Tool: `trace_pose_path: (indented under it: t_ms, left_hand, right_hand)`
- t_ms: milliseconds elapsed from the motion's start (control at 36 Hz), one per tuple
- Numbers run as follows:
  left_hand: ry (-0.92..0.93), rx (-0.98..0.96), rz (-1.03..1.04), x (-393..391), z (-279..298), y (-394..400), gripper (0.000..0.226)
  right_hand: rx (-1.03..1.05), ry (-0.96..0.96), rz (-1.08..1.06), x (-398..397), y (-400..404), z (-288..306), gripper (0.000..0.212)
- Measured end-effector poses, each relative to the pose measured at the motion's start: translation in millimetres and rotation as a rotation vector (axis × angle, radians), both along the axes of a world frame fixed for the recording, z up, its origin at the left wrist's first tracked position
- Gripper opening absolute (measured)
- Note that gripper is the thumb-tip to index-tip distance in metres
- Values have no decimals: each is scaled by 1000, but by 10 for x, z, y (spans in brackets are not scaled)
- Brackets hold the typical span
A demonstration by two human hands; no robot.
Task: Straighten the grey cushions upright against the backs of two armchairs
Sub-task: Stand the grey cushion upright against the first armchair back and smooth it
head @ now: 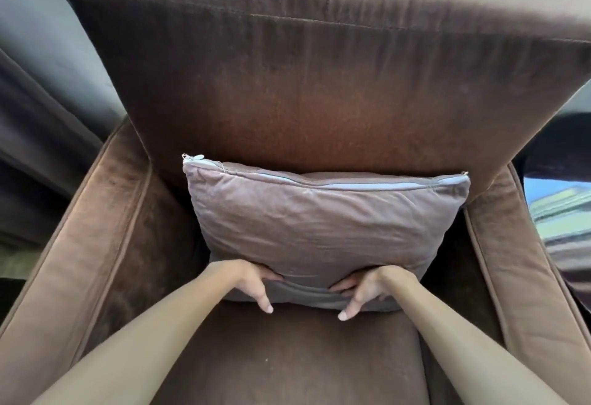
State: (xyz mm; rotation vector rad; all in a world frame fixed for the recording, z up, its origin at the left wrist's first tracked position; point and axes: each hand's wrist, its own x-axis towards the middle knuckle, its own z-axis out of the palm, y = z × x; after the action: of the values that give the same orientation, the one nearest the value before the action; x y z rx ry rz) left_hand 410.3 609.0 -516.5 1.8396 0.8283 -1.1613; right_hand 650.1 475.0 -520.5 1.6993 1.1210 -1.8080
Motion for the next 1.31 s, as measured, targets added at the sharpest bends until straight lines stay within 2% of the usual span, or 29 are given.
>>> trace_pose_path:
  t_ms: [56, 139, 250, 417, 500, 556, 611, 667, 750, 833, 889, 972, 1056, 1250, 1306]
  left_hand:
    - [21, 76, 14, -176, 21, 46, 92]
    - [15, 210, -110, -425, 169, 21, 87]
    - [-116, 203, -16, -710, 552, 56, 67]
    - [-466, 393, 316, -841, 1386, 350, 28]
    - [-669, 541, 439, -704, 1715, 492, 22]
    - [-767, 712, 391, -571, 1859, 591, 27]
    - [-757, 818, 324, -449, 1915, 690, 39]
    - [-626, 831, 248, -358, 1899, 761, 48]
    - [-507, 772, 208, -272, 1746, 793, 43]
    - [-573, 784, 301, -258, 1630, 775, 25]
    - [-638, 818, 421, -265, 1645, 781, 4]
    - [-735, 860, 598, -274, 1703, 780, 19]
    - [-796, 903, 666, -262, 1692, 700, 18]
    - [-915, 925, 755, -513, 1529, 683, 17]
    - [-950, 950, 850, -683, 1453, 696, 23]
  right_hand:
    - [31, -60, 64, 112, -95, -10, 94]
    - [105, -141, 95, 266, -362, 52, 91]
    - [275, -158, -185, 458, -740, 370, 53]
    - [666, -265, -362, 659, -727, 1372, 18]
    - [919, -369, -424, 664, -545, 1789, 16]
    - [1078, -452, -454, 653, -424, 1942, 20]
    - [1163, -514, -474, 641, -329, 1988, 30]
    - [1125, -584, -477, 628, -273, 1960, 36]
    - [1018, -638, -486, 628, -250, 1821, 33]
    - [1013, -647, -514, 646, -238, 1690, 19]
    - [1044, -667, -535, 676, -213, 1679, 6]
    - [1109, -700, -582, 724, -174, 1715, 13]
    - [1144, -722, -633, 709, -178, 1687, 14]
    - [995, -791, -584, 596, -281, 1647, 4]
    - [977, -783, -583, 520, -233, 1755, 16]
